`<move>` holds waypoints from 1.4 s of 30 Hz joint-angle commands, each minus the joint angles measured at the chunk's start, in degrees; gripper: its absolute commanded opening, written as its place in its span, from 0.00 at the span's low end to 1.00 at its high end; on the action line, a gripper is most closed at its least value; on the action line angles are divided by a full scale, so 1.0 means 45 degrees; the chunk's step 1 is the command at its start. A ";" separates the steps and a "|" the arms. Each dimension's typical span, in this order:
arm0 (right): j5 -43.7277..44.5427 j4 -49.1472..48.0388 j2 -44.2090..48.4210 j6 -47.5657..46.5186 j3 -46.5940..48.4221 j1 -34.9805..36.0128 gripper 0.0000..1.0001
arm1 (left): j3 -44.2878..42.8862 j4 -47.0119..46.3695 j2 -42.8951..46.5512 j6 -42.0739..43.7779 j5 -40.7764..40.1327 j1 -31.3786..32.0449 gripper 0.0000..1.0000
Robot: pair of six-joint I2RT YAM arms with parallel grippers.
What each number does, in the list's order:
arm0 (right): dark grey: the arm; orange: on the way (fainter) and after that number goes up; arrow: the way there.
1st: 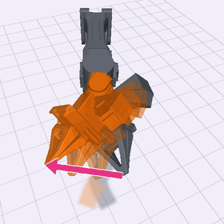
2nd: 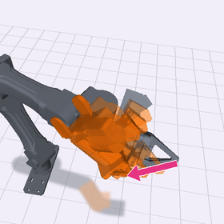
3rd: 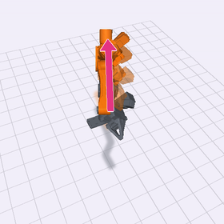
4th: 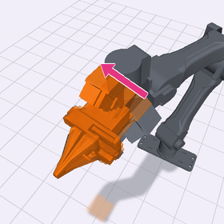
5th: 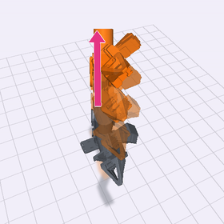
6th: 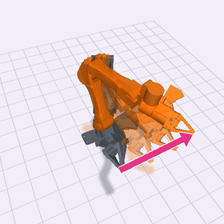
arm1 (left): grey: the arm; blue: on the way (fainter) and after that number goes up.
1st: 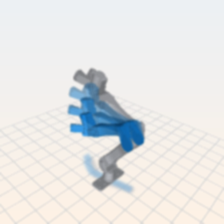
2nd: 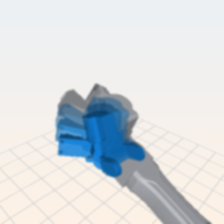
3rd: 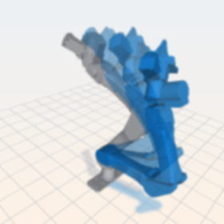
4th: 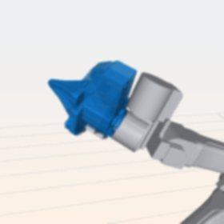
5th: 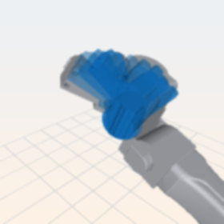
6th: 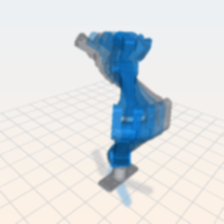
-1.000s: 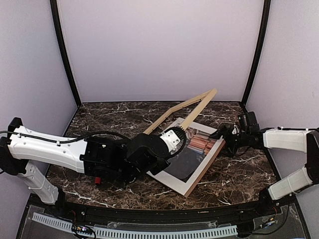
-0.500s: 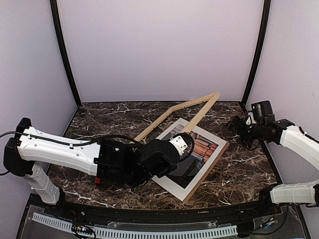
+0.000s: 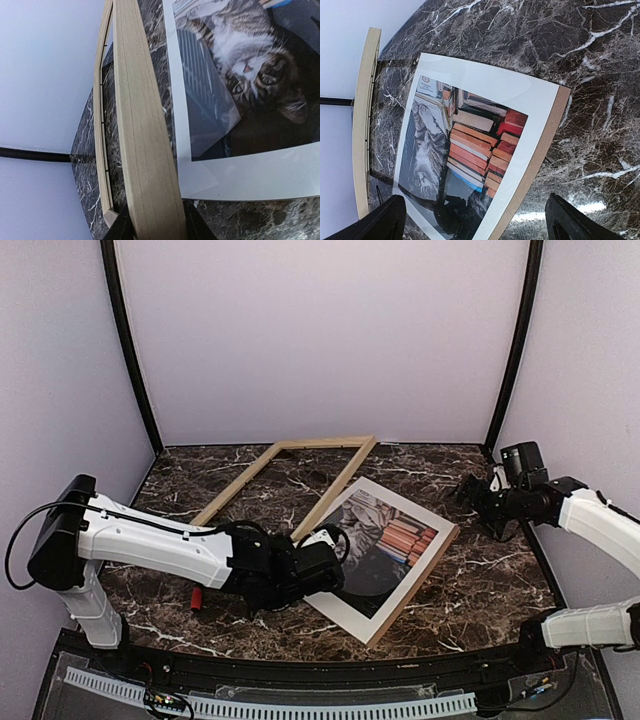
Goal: Take the photo out of the frame
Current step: Place the backboard at the center of the board, then place the frame body at the center of the board.
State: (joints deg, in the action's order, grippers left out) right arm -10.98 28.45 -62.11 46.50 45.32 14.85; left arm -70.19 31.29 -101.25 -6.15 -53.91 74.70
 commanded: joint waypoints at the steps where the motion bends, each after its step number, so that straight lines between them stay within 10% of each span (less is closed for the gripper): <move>1: -0.0273 -0.0572 -0.0219 -0.0138 0.0394 0.0045 0.99 | 0.0979 0.1491 0.0837 -0.2130 0.0958 -0.0373 0.00; 29: 0.0904 -0.0312 -0.0639 -0.0290 -0.0697 0.0585 0.98 | 0.3235 0.0563 -0.0427 -0.2695 0.4255 -0.2263 0.01; 42: -0.0533 -0.2846 -0.1845 -0.0500 -0.2013 0.0584 0.94 | 0.2358 0.0585 0.0546 -0.2007 0.5771 -0.2263 0.50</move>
State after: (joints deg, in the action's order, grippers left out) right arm -10.13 22.22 -69.41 45.58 37.47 17.15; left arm -56.99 34.65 -102.96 -13.23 -39.88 64.75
